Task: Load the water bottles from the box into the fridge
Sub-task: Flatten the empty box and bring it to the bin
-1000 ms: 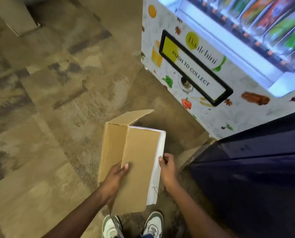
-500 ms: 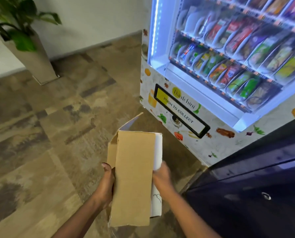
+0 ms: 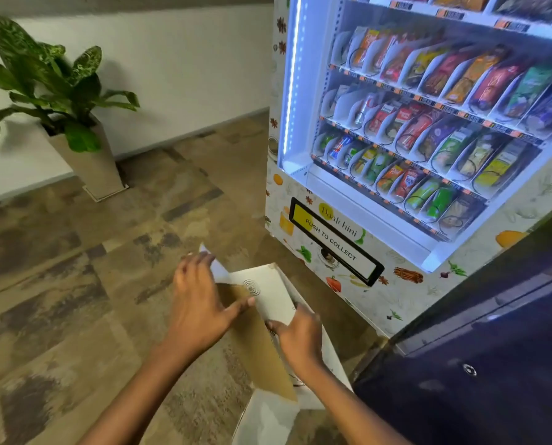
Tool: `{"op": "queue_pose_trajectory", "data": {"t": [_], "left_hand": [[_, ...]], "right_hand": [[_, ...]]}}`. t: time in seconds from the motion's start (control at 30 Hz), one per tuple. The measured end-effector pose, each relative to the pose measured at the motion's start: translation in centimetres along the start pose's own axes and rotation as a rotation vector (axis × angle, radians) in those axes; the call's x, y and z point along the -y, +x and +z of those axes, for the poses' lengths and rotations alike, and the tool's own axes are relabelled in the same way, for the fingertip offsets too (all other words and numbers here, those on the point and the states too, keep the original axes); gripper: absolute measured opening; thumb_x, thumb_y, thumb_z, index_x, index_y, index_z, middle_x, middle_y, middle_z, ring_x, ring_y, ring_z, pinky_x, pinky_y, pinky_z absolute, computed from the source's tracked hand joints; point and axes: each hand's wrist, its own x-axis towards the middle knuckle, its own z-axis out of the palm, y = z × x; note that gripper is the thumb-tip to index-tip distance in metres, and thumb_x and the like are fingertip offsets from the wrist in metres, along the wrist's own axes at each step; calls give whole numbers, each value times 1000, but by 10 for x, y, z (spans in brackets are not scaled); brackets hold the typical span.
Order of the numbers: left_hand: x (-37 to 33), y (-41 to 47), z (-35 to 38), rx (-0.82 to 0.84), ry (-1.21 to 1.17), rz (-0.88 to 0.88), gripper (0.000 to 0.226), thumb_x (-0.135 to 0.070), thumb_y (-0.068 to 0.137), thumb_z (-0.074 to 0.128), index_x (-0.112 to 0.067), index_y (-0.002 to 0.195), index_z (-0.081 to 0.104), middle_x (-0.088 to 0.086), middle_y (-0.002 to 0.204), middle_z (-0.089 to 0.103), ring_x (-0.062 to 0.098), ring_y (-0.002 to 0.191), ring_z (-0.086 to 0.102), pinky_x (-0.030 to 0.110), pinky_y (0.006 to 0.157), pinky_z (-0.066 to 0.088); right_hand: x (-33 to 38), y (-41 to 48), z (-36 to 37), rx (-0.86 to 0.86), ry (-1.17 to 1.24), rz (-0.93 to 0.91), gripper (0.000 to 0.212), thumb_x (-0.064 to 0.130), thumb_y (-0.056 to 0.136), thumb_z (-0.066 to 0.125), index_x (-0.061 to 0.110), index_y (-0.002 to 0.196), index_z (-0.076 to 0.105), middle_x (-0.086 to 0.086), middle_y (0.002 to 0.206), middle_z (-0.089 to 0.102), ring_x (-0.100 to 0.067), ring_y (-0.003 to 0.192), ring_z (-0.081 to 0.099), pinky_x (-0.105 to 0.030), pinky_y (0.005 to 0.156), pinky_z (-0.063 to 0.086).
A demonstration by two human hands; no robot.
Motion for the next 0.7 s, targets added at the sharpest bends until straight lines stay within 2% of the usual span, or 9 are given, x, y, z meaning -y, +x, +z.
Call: {"op": "queue_pose_trajectory", "data": {"t": [0.07,0.17,0.23,0.3,0.33,0.4,0.47,0.57,0.7], "left_hand": [[-13,5,-11,71,36,0,114,-88,59,42,-11,142,33,10,141,41,30,134,28,47,109,31],[-20,10,-20,116,86,79,93,-75,63,65,-18,134,44,4,131,54,23,123,41,38,99,39],[-20,10,-27,155,50,81,74,-52,66,79,-22,128,49,0,121,61,21,112,51,33,85,44],[-18,8,-35,164,16,61,71,-32,67,81,-22,130,49,0,122,60,21,113,54,30,81,45],[-16,7,-38,165,24,72,73,-26,67,79,-22,131,47,0,123,59,21,113,53,28,80,44],[-12,3,-45,177,48,117,78,-20,66,77,-23,135,41,1,126,57,21,115,51,28,82,43],[-8,0,-52,183,74,153,87,-16,65,77,-22,141,35,-1,133,51,22,118,43,30,89,42],[-6,-3,-63,149,130,209,100,-17,63,82,-22,146,25,-3,141,40,23,127,34,33,101,38],[1,-2,-72,175,75,300,110,-12,59,84,-17,148,19,3,142,37,23,128,31,36,107,35]], "right_hand": [[14,-11,-5,-7,-94,-67,52,40,72,79,10,111,63,-10,104,65,-25,106,52,-32,80,47],[32,-24,-13,-75,-201,-222,41,40,71,80,12,97,65,-6,94,68,-22,96,49,-31,79,43],[40,-29,-21,-197,-265,-333,40,36,56,90,14,78,64,-3,79,68,-19,85,51,-35,72,47],[52,-32,-30,-349,-269,-419,46,32,39,95,15,64,61,0,69,65,-12,86,43,-37,63,50],[56,-32,-35,-411,-277,-454,47,31,36,96,15,61,60,-1,67,64,-11,87,39,-38,65,50],[59,-30,-41,-415,-301,-484,44,34,43,94,15,65,61,-2,75,65,-14,96,39,-38,75,38],[59,-25,-45,-375,-356,-471,40,40,54,89,18,72,61,-2,90,62,-22,105,41,-38,78,29],[69,-22,-56,-377,-379,-453,36,40,56,88,21,72,62,-6,113,47,-25,112,34,-42,86,39],[81,-26,-74,-396,-357,-506,37,36,60,87,18,82,63,-9,129,30,-25,114,29,-41,81,55]]}}
